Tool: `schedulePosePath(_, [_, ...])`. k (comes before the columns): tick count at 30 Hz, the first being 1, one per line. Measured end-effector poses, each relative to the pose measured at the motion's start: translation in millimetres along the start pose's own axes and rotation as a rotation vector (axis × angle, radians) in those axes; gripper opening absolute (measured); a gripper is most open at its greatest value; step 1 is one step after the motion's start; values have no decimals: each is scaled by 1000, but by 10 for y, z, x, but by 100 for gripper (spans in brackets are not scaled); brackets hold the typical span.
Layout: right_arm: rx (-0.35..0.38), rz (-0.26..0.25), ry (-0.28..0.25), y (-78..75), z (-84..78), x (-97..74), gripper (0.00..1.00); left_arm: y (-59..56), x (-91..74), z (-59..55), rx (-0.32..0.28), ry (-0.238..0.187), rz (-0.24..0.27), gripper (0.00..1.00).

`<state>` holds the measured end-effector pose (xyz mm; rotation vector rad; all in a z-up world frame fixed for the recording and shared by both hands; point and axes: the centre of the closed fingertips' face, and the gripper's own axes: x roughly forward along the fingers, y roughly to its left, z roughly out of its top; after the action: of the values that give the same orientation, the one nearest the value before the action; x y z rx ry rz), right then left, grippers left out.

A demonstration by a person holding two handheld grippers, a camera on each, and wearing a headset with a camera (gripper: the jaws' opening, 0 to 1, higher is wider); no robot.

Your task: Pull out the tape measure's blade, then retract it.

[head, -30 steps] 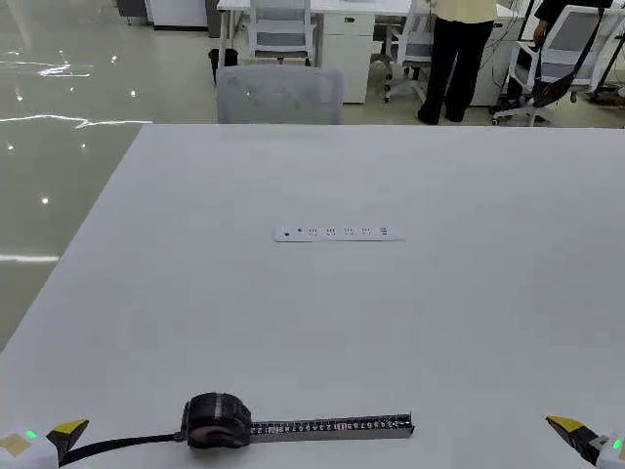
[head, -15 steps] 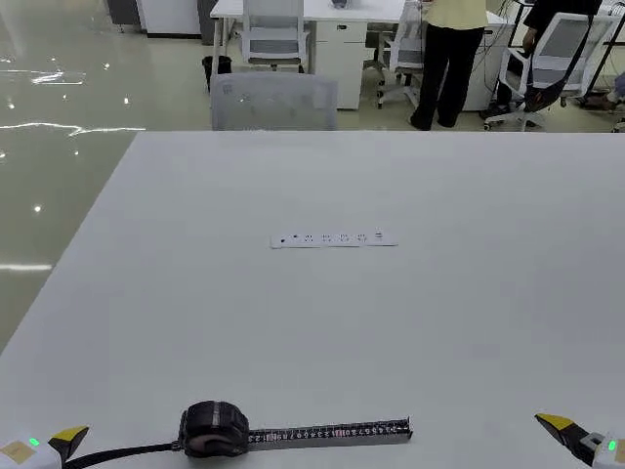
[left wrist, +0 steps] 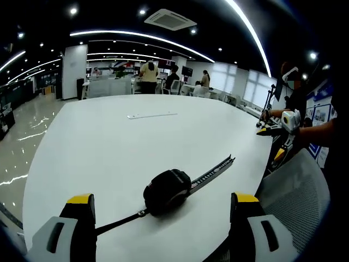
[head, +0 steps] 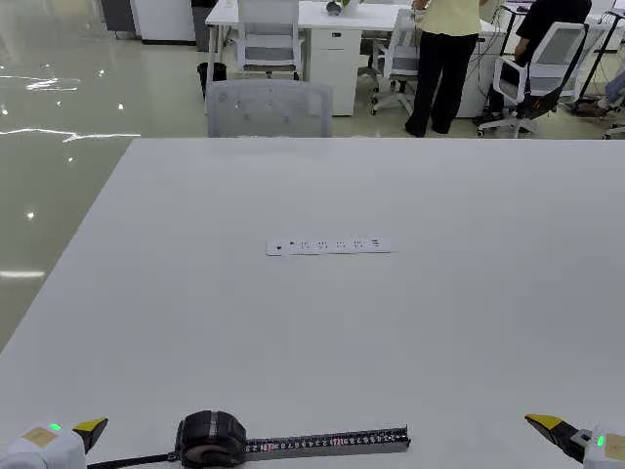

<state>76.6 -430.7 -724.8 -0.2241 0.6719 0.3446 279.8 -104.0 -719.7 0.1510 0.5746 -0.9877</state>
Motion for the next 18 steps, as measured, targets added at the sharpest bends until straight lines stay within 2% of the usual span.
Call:
schedulePosePath(3, [-30,17,24,-2,3,32,97,-34,38,-12,6,17,6,98])
schedulePosePath(4, [-33,30,27,7,15,41,97,-33,42,-7,-4,25,20,96])
schedulePosePath(5, [-41,48,33,17,42,57,97,-14,42,-18,-49,52,58,95])
schedulePosePath(6, [-50,62,36,29,62,66,96,-46,52,3,-66,53,58,94])
schedulePosePath(7, [-62,81,44,37,86,89,96,-93,67,58,-61,47,60,94])
schedulePosePath(9, [-88,92,55,31,110,121,96,-96,76,50,-73,75,97,94])
schedulePosePath(11, [-102,108,65,22,129,168,96,-121,106,84,-91,64,109,94])
schedulePosePath(12, [-111,119,69,19,150,194,95,-62,113,142,-52,27,158,95])
schedulePosePath(14, [-135,124,76,8,183,225,95,-56,118,112,-32,40,175,95])
schedulePosePath(18, [-195,156,86,-8,297,290,93,-47,181,34,-85,62,186,95])
